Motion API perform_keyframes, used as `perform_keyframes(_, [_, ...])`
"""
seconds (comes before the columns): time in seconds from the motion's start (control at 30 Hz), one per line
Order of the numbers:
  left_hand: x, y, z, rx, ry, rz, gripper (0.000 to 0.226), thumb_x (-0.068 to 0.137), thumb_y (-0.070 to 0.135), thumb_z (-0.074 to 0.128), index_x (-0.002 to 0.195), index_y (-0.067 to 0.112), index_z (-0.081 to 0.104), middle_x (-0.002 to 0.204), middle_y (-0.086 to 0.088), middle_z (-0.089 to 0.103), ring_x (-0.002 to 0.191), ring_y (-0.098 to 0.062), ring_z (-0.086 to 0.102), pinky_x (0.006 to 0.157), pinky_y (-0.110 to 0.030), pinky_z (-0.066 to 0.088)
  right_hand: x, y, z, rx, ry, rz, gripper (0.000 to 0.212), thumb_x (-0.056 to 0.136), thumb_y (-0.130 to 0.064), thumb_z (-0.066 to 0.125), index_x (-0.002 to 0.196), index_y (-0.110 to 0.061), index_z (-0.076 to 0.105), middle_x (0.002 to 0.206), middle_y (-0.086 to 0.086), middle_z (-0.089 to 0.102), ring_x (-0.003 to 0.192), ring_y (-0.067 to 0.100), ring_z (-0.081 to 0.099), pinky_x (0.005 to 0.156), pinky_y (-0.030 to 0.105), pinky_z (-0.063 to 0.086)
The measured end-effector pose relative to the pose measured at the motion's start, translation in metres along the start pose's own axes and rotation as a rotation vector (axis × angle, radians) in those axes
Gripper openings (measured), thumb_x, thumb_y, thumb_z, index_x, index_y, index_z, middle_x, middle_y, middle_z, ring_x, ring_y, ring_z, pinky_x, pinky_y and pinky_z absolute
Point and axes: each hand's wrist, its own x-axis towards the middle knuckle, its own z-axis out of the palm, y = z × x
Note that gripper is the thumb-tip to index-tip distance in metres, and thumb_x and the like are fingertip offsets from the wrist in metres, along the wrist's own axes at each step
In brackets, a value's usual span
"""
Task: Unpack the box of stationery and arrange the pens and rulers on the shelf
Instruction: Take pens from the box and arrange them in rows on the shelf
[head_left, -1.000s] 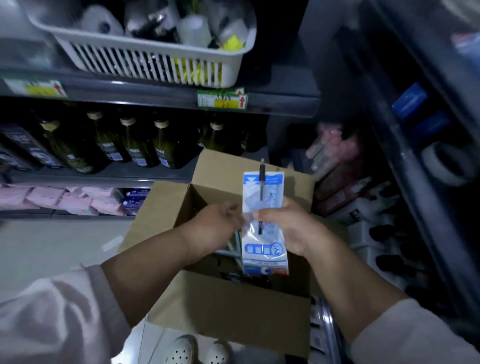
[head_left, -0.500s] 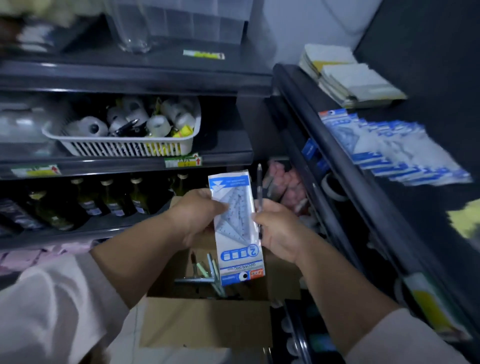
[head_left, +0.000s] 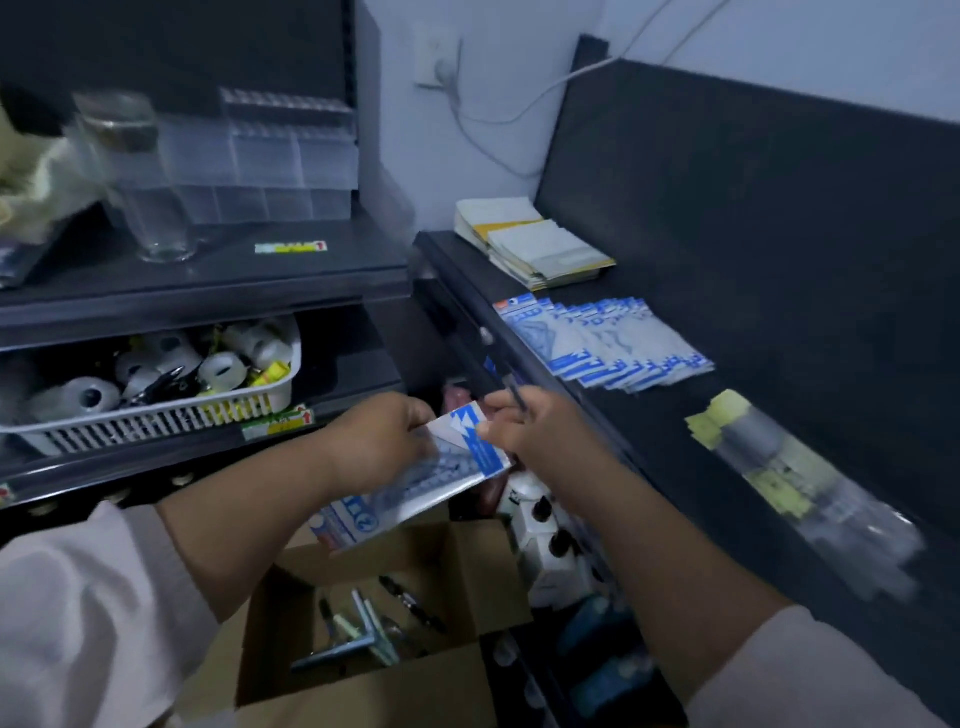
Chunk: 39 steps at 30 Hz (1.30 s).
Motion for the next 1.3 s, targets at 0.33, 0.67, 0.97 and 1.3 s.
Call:
perform_keyframes(0.33, [0.031,0.043,0.021,0.334,0.419,0.169,0.066,0.082,0.030,0.067,0.141,0.022,0.039,0.138,-0.007,0.045,0.125,-0.030,0.041,0.104,-0.038,0.033,0.009,0.019,-0.055,0.084,0.267,0.060,0.007,0.089,-0.011,0.063,0.095,-0.014,0.065,0.084,0.006,0.066,0.067,0.011,0.060,0.054,0.025,0.048])
perform_keyframes(0.67, [0.054,-0.015,0.039,0.372,0.341,-0.014,0.072,0.088,0.040,0.060,0.148,0.022,0.024,0.148,-0.003,0.034,0.135,-0.025,0.030,0.110,-0.039,0.028,0.112,0.039,-0.102,0.544,0.530,0.215,0.015,0.094,-0.010,0.057,0.082,-0.016,0.051,0.065,0.001,0.046,0.051,0.008,0.039,0.050,0.021,0.036])
perform_keyframes(0.97, [0.063,-0.046,0.041,0.369,0.301,-0.127,0.071,0.089,0.042,0.059,0.148,0.023,0.023,0.145,-0.005,0.037,0.135,-0.027,0.031,0.109,-0.042,0.031,0.155,0.058,-0.089,0.550,0.602,0.317,0.017,0.096,-0.010,0.050,0.111,-0.016,0.051,0.097,0.007,0.060,0.063,0.012,0.061,0.051,0.024,0.048])
perform_keyframes(1.3, [0.055,-0.060,0.049,0.171,0.199,-0.211,0.055,0.093,0.044,0.051,0.141,0.019,0.041,0.140,-0.008,0.045,0.126,-0.026,0.044,0.104,-0.041,0.039,0.104,0.045,-0.016,-0.220,0.204,-0.157,0.021,0.090,-0.026,0.058,0.072,-0.016,0.055,0.060,-0.009,0.053,0.056,0.004,0.048,0.058,0.023,0.037])
